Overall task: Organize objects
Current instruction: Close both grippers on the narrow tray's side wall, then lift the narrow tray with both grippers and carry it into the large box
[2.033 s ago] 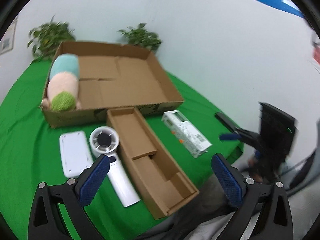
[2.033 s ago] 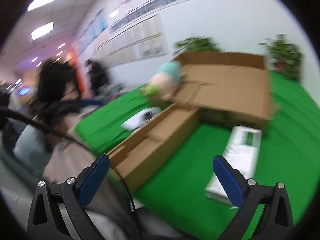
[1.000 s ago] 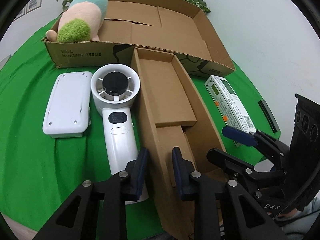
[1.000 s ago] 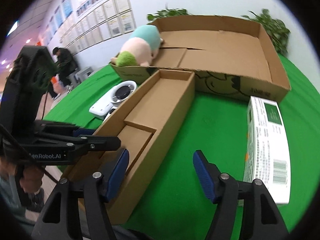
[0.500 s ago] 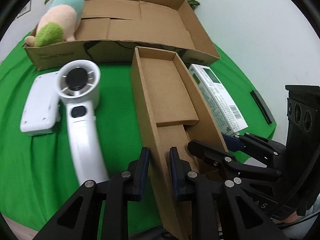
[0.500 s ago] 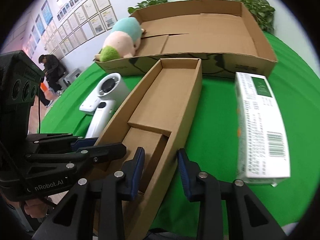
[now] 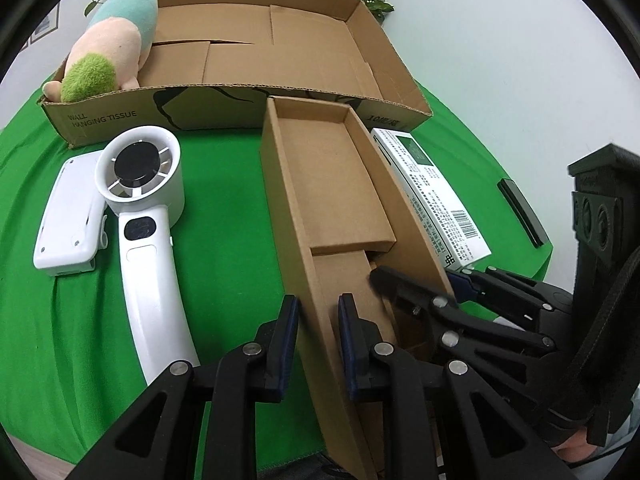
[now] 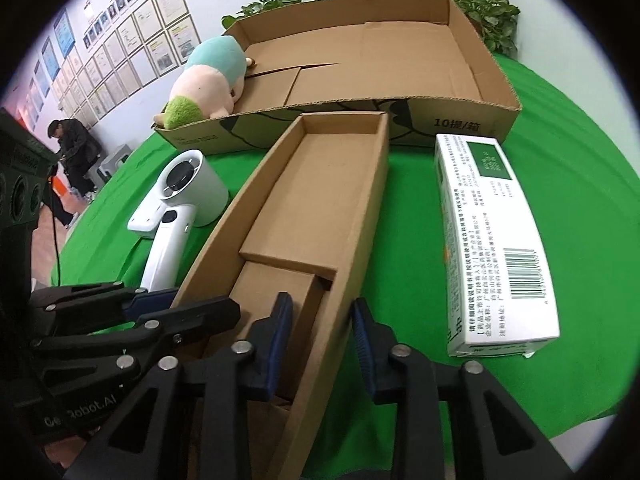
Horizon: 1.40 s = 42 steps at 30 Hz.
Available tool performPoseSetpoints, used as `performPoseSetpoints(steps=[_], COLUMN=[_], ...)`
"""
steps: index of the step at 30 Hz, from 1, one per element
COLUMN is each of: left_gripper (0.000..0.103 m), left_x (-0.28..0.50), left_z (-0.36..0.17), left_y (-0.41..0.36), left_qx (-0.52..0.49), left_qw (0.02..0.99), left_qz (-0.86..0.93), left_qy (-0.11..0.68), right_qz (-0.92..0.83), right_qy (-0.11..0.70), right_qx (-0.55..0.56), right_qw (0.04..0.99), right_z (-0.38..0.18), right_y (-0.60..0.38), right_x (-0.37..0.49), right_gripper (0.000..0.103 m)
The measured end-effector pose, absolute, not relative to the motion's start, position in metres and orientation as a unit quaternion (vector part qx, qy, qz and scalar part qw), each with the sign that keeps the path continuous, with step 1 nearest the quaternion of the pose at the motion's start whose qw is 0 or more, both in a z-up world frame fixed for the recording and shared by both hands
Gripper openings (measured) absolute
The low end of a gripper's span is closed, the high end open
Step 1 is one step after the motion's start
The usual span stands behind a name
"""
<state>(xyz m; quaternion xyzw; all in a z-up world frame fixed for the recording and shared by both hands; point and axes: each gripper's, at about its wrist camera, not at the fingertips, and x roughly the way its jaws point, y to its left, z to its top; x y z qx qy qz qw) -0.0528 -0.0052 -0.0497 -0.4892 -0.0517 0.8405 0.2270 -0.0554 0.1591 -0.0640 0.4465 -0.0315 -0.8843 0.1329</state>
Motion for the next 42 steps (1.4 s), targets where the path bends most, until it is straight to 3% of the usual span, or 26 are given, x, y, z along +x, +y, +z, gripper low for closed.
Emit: performPoseSetpoints(steps=[1,4,14,28,42], left_gripper=[0.017,0.017,0.017,0.017,0.018], left_x=[-0.051,-0.045,-0.042,-0.075,-0.158], left_z=[-0.047,-0.032,0.017,0.129,0.181], left_y=[-0.005,-0.001,0.009,-0.004,-0.034], left_qx=[-0.483,-0.453,-0.365,-0.228,-0.227], left_qw=[0.229,0.223,0.239,0.22,0.18], left_qz=[0.844,0.863,0.9,0.948,0.956], left_qy=[-0.051,-0.028,-0.001,0.045,0.044], right_qz=[-0.888,-0.897,-0.94,-0.979,-0.976], right_qy=[-0.026,-0.02,-0.026,-0.017,-0.025], right_qx=[0.442,0.425,0.329,0.176,0.163], right_qw=[0.125,0.119,0.089,0.104,0.14], right_z=[-0.062,-0.054,-0.011,0.071,0.101], right_y=[0.158,0.158,0.164,0.148,0.13], right_x=[-0.055,-0.054,-0.046,-0.085,-0.148], right_gripper=[0.018,0.017,0.014,0.014,0.014])
